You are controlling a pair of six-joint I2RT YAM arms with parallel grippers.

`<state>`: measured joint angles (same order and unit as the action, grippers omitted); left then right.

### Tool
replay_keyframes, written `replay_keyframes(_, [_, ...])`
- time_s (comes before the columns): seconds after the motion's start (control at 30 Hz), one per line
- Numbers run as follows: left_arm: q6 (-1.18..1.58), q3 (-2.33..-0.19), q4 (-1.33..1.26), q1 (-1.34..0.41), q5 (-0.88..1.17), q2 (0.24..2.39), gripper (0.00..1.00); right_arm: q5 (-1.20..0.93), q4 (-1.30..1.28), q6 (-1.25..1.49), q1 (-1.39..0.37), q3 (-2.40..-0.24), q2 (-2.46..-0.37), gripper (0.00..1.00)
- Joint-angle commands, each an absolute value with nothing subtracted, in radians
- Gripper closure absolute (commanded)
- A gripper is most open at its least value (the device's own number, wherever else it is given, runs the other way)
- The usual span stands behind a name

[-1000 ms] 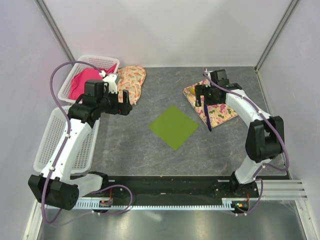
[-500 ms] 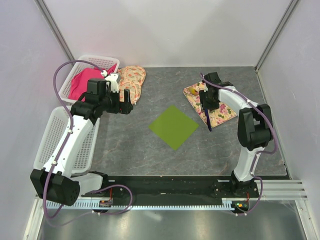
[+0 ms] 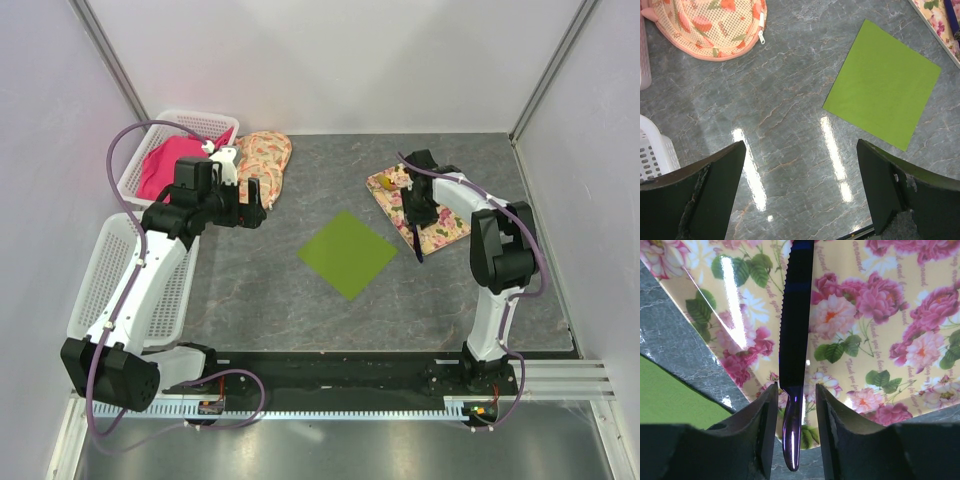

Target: Place the utensils on the paper napkin and roll it up

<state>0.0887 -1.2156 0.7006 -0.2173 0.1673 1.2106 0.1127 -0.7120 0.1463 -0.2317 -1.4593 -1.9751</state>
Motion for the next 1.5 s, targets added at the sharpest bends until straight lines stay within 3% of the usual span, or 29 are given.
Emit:
replay_keyframes(0.0, [0.114, -1.213, 0.663, -0.21, 0.169, 1.21, 0.0, 0.133, -0.721, 0.166, -0.233, -1.503, -1.996, 0.57])
replay_keyframes(0.3, [0.114, -1.215, 0.663, -0.21, 0.179, 1.224, 0.0, 0.121, -0.722, 0.17, -0.232, -1.5, -2.013, 0.65])
replay_keyframes(0.37, [0.115, -1.216, 0.661, -0.21, 0.183, 1.23, 0.0, 0.121, -0.724, 0.17, -0.229, -1.502, -2.013, 0.72])
replay_keyframes(0.5, [0.115, -1.215, 0.663, -0.21, 0.189, 1.232, 0.0, 0.117, -0.727, 0.176, -0.224, -1.497, -2.011, 0.75])
replay_keyframes(0.57, [0.115, -1.213, 0.661, -0.21, 0.19, 1.236, 0.0, 0.114, -0.729, 0.179, -0.219, -1.493, -2.011, 0.73])
replay_keyframes(0.6, [0.117, -1.213, 0.661, -0.21, 0.189, 1.236, 0.0, 0.107, -0.729, 0.179, -0.216, -1.493, -2.014, 0.64])
replay_keyframes(0.63, [0.117, -1.213, 0.661, -0.21, 0.192, 1.239, 0.0, 0.098, -0.732, 0.181, -0.212, -1.493, -2.014, 0.63])
replay_keyframes(0.93, [0.12, -1.218, 0.66, -0.21, 0.196, 1.241, 0.0, 0.064, -0.732, 0.187, -0.206, -1.486, -2.013, 0.61])
replay_keyframes(1.07, [0.118, -1.216, 0.658, -0.21, 0.195, 1.239, 0.0, 0.045, -0.732, 0.193, -0.204, -1.488, -2.014, 0.7])
replay_keyframes(1.2, [0.115, -1.216, 0.66, -0.21, 0.192, 1.238, 0.0, 0.041, -0.735, 0.195, -0.204, -1.493, -2.002, 0.88])
replay_keyframes(1.3, [0.115, -1.215, 0.658, -0.21, 0.193, 1.236, 0.0, 0.038, -0.739, 0.201, -0.204, -1.499, -1.985, 0.97])
replay_keyframes(1.47, [0.103, -1.218, 0.66, -0.21, 0.192, 1.236, 0.0, 0.032, -0.746, 0.215, -0.206, -1.528, -1.942, 1.0])
